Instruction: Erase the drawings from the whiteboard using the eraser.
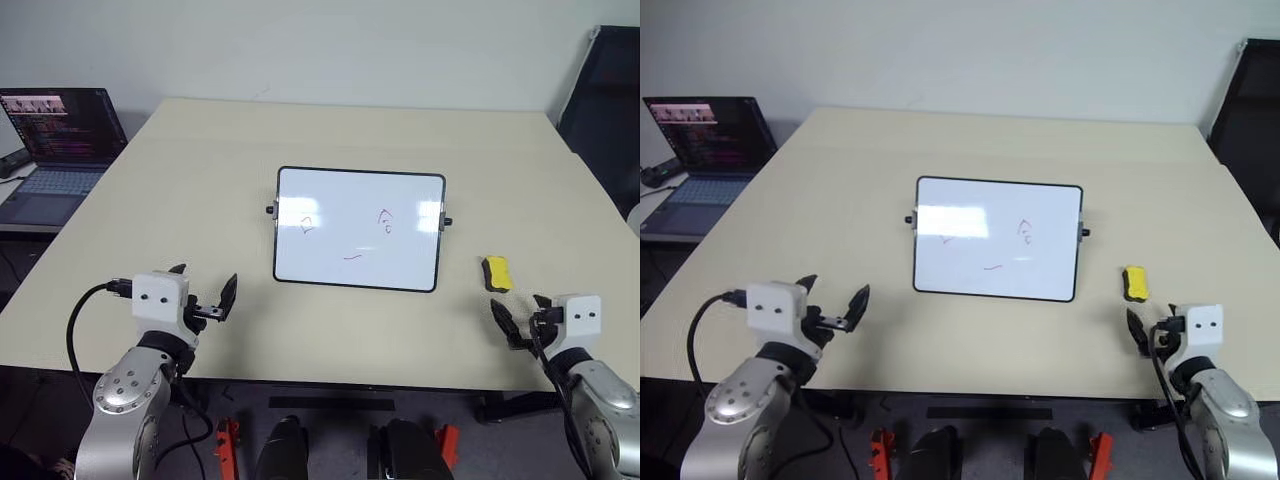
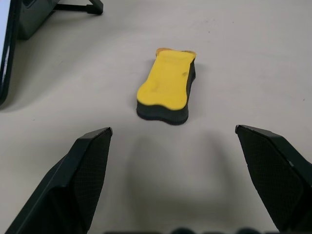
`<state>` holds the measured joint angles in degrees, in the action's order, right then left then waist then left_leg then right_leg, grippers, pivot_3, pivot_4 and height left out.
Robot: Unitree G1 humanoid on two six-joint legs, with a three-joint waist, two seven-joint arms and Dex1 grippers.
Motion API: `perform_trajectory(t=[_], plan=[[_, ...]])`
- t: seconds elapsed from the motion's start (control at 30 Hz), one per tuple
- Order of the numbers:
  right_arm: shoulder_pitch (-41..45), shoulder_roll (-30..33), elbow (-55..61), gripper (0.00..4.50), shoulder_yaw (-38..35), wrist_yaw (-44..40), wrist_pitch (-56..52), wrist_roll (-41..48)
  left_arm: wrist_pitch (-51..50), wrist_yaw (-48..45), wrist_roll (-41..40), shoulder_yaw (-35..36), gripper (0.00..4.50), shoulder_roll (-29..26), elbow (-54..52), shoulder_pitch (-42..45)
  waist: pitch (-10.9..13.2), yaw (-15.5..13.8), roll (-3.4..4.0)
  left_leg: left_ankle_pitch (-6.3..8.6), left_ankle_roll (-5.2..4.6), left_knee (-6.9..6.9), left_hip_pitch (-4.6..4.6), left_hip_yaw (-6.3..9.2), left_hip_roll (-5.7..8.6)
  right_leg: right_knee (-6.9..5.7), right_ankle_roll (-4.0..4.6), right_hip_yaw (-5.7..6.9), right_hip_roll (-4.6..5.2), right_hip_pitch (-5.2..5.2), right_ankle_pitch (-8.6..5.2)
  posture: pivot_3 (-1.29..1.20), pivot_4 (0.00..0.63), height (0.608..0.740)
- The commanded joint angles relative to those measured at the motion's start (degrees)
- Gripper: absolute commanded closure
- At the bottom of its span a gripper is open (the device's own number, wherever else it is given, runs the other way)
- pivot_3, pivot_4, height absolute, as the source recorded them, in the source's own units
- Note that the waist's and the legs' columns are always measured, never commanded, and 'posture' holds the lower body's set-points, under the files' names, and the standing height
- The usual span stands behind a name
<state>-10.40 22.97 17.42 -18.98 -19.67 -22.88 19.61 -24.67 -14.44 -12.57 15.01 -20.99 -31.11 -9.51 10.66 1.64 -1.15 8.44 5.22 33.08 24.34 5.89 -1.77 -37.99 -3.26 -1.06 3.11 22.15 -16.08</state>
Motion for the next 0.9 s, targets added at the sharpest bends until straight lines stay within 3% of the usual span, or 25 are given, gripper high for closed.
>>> perform_trajectory(t=[0.03,0.2,0.4,0.5,0.63,0.9], plan=[[1.36,-0.05,3.45,0.06,-0.47,0.93,-3.13,2.07,1.14,-0.74,1.12,-1.69,0.0,-0.64,-0.47,0.62,-0.01,0.02,-0.01,0.0,0.0,0.0,0.0,0.0,0.0,0.0,0.0,0.0,0.0,0.0,0.0,0.0,0.15,0.74],[1.96,0.6,7.62,0.06,1.28,1.44,-7.67,2.32,0.81,-2.54,1.36,-2.78,0.0,-1.97,-1.51,0.35,-0.01,0.0,-0.01,0.0,0.0,0.01,0.0,0.02,0.0,0.0,0.0,0.01,0.0,0.02,0.0,0.0,0.15,0.74],[4.91,-0.44,15.13,0.06,-3.29,5.37,-14.22,8.03,3.11,-14.01,-4.36,-1.8,0.0,-8.91,-0.93,2.46,0.0,-0.03,-0.01,0.0,0.0,-0.02,0.04,0.01,0.0,0.02,0.02,0.03,0.0,0.05,-0.01,0.0,0.15,0.74],[8.86,-1.37,18.39,0.06,-3.01,9.0,-17.75,9.79,4.69,-20.91,-7.26,-1.12,0.0,-13.91,2.17,7.42,0.01,-0.03,0.0,0.0,0.0,-0.01,0.03,0.03,-0.01,-0.02,0.02,0.05,0.0,0.08,-0.01,0.0,0.15,0.74],[16.71,-1.01,14.93,0.06,-3.59,16.8,-28.72,8.81,0.63,-28.23,-10.96,-6.18,0.0,-17.86,6.3,19.52,0.01,-0.11,-0.01,0.0,0.0,0.02,0.06,0.06,-0.01,0.01,0.05,0.1,0.0,0.07,0.01,0.0,0.15,0.74],[26.29,-2.6,12.75,0.06,-5.29,23.87,-42.47,8.58,-5.54,-45.61,-19.2,-13.76,0.0,-19.72,17.63,37.93,0.03,0.1,0.02,-0.03,-0.07,-0.09,0.35,0.12,0.02,-0.04,-0.19,0.18,-0.06,0.22,0.14,0.0,0.15,0.74]])
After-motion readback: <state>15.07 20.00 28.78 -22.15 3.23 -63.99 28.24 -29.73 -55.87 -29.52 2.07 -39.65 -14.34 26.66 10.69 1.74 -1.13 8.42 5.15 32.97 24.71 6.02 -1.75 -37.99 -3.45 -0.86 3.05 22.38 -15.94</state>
